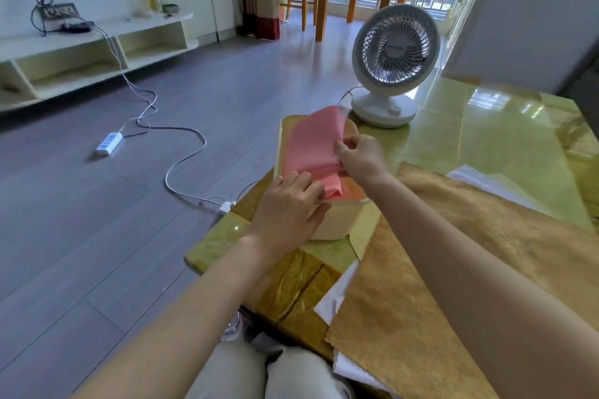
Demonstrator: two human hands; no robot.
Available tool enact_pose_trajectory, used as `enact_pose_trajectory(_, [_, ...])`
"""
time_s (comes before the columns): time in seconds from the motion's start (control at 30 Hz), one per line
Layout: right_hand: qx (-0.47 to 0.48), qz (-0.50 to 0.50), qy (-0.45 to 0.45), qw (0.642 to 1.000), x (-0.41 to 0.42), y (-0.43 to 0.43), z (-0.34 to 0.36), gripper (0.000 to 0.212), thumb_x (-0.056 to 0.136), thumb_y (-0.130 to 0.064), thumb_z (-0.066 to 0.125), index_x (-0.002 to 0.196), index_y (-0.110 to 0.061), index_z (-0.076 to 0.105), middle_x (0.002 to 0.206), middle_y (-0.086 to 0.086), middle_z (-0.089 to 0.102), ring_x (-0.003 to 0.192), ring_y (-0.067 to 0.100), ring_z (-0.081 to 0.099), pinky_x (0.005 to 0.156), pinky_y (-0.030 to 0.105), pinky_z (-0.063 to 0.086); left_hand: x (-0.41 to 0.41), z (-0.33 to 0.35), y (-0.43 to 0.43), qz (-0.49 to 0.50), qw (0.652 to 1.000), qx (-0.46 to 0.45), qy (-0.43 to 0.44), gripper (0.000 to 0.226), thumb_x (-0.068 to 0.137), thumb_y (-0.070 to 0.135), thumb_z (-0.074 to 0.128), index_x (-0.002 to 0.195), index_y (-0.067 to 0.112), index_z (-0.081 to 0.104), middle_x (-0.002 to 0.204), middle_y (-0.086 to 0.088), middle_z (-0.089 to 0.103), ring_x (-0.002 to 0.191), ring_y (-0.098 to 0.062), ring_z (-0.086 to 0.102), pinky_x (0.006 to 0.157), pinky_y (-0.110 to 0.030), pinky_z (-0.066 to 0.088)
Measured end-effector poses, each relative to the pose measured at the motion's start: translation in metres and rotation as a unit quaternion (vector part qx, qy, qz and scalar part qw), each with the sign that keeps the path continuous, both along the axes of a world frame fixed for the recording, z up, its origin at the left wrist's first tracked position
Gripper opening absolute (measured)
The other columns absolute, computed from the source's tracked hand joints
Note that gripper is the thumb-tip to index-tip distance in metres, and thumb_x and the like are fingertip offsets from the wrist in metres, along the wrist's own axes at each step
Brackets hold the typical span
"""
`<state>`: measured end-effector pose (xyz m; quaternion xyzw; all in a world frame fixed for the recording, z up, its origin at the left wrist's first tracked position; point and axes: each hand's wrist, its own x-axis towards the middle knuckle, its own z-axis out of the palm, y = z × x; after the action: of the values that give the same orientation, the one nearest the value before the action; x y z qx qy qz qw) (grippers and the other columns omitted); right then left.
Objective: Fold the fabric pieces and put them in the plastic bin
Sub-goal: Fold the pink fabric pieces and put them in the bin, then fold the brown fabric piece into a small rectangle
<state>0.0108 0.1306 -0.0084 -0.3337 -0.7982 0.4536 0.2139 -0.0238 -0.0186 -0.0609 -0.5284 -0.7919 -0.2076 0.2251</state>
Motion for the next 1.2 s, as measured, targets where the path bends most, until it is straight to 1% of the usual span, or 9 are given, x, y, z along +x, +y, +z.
enact_pose_trajectory(0.13, [0.081, 0.069, -0.223, 0.969, -0.007, 0.002, -0.019, 0.02, 0.088, -0.018, 0.06, 0.092, 0.0, 0.066, 0.089, 0.016, 0.067, 0.082, 0.029, 0.066, 0.071, 0.036, 0.056, -0.002, -0.002, -0.004, 0.004, 1.0, 0.004, -0.003, 0.015, 0.082, 0.03, 0.058, 0.081, 0.015, 0.061, 0.076, -0.002, 0.058, 0.071, -0.022, 0.057, 0.063, -0.029, 0.042])
enact_pose_trajectory(0.27, [0.191, 0.064, -0.274, 0.941, -0.01, 0.001, -0.019, 0.027, 0.087, -0.011, 0.06, 0.113, -0.003, 0.058, 0.111, 0.015, 0.062, 0.102, 0.029, 0.06, 0.083, 0.034, 0.05, -0.001, -0.002, -0.004, 0.008, 1.0, 0.013, -0.008, 0.013, 0.082, 0.027, 0.063, 0.08, 0.014, 0.062, 0.075, -0.003, 0.057, 0.069, -0.022, 0.056, 0.063, -0.029, 0.041])
enact_pose_trajectory(0.43, [0.274, 0.087, -0.263, 0.921, 0.003, -0.004, -0.019, 0.028, 0.089, -0.004, 0.046, 0.11, -0.009, 0.064, 0.114, 0.008, 0.063, 0.099, 0.026, 0.06, 0.08, 0.034, 0.051, 0.002, -0.001, -0.004, 0.018, 1.0, 0.023, -0.005, 0.014, 0.079, 0.023, 0.072, 0.076, 0.013, 0.062, 0.073, -0.004, 0.057, 0.068, -0.023, 0.056, 0.061, -0.029, 0.042])
enact_pose_trajectory(0.67, [0.274, 0.04, -0.024, 0.961, 0.074, -0.028, -0.028, 0.023, 0.093, -0.009, 0.048, 0.113, -0.01, 0.058, 0.113, 0.003, 0.061, 0.107, 0.017, 0.053, 0.093, 0.033, 0.047, 0.006, 0.004, 0.005, 0.086, 0.996, 0.006, -0.024, 0.016, 0.071, 0.012, 0.078, 0.081, 0.014, 0.066, 0.081, -0.007, 0.057, 0.077, -0.026, 0.057, 0.065, -0.033, 0.045])
enact_pose_trajectory(0.8, [0.246, 0.031, -0.089, 0.965, 0.133, -0.033, -0.069, 0.025, 0.09, -0.007, 0.051, 0.114, -0.012, 0.058, 0.113, 0.002, 0.058, 0.11, 0.019, 0.052, 0.095, 0.035, 0.045, 0.039, -0.004, 0.015, 0.017, 0.998, 0.015, -0.065, 0.032, 0.062, -0.007, 0.072, 0.089, 0.009, 0.065, 0.085, -0.011, 0.06, 0.077, -0.029, 0.061, 0.066, -0.037, 0.052])
enact_pose_trajectory(0.9, [0.224, 0.01, -0.18, 0.958, 0.172, -0.031, -0.098, 0.029, 0.09, -0.011, 0.051, 0.118, -0.015, 0.055, 0.117, 0.003, 0.054, 0.114, 0.022, 0.049, 0.096, 0.036, 0.042, 0.077, -0.019, 0.021, -0.077, 0.985, -0.086, -0.13, 0.02, 0.078, -0.001, 0.059, 0.095, 0.01, 0.062, 0.093, -0.009, 0.056, 0.089, -0.028, 0.057, 0.078, -0.039, 0.049])
enact_pose_trajectory(1.0, [0.204, -0.004, -0.226, 0.952, 0.207, -0.033, -0.116, 0.029, 0.09, -0.012, 0.05, 0.118, -0.013, 0.055, 0.114, 0.005, 0.053, 0.111, 0.023, 0.049, 0.095, 0.034, 0.043, 0.108, -0.042, 0.02, -0.156, 0.937, -0.22, -0.22, 0.019, 0.092, 0.012, 0.047, 0.107, 0.014, 0.059, 0.107, -0.005, 0.052, 0.103, -0.022, 0.049, 0.094, -0.034, 0.04])
enact_pose_trajectory(1.1, [0.188, -0.013, -0.238, 0.953, 0.233, -0.044, -0.127, 0.023, 0.091, -0.016, 0.049, 0.113, -0.015, 0.057, 0.107, 0.004, 0.055, 0.104, 0.022, 0.051, 0.089, 0.032, 0.044, 0.136, -0.058, 0.016, -0.23, 0.896, -0.289, -0.246, 0.019, 0.091, 0.019, 0.049, 0.106, 0.018, 0.061, 0.102, -0.004, 0.051, 0.096, -0.021, 0.048, 0.088, -0.039, 0.042])
enact_pose_trajectory(1.2, [0.206, -0.002, -0.24, 0.949, 0.253, -0.056, -0.135, 0.018, 0.092, -0.019, 0.048, 0.108, -0.018, 0.057, 0.107, 0.002, 0.054, 0.101, 0.019, 0.048, 0.089, 0.032, 0.043, 0.151, -0.065, 0.012, -0.241, 0.894, -0.326, -0.193, 0.028, 0.084, 0.035, 0.057, 0.11, 0.024, 0.058, 0.105, -0.001, 0.048, 0.098, -0.019, 0.041, 0.085, -0.034, 0.038])
